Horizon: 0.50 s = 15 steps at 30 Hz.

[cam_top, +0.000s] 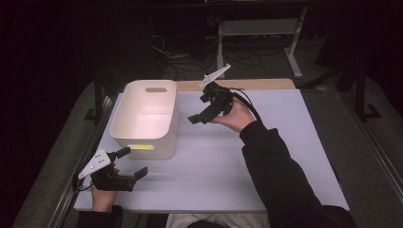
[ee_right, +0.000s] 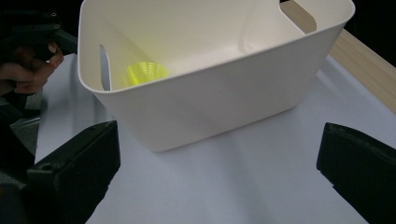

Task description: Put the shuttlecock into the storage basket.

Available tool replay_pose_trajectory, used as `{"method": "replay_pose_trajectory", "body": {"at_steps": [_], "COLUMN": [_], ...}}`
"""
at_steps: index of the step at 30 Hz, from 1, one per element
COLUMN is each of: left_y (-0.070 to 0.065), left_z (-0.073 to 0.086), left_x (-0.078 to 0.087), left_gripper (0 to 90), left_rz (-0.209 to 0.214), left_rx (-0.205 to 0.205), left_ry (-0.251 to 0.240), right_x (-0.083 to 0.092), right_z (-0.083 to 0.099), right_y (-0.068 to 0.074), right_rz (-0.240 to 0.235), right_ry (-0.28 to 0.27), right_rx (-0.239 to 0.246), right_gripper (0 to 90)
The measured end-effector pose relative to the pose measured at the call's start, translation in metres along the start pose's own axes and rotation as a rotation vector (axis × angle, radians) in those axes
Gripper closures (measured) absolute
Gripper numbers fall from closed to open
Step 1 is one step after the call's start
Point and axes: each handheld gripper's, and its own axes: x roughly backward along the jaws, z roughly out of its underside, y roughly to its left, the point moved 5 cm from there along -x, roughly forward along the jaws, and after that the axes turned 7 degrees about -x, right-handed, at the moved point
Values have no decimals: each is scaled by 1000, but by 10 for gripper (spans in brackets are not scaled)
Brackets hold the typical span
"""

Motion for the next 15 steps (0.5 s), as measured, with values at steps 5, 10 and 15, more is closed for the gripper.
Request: {"method": "replay_pose_trajectory", "body": {"at_steps": [5,10,15], "left_y": [0,0,0], "left_z": [0,0,0], "left_x": [0,0,0], "left_gripper": [0,0,0], "left_rz": [-1,-2,-3], "left_rx": [2,3,3], "left_ry": [0,3,4], "right_x": [7,12,21], "right_z": [9,15,20], "right_y": [-6,-10,-12], "right_rz": [11,15,19], "right_ry": [-7,-13,-27], "right_rx": [-14,-26,-30], "right_gripper": [0,0,0]}}
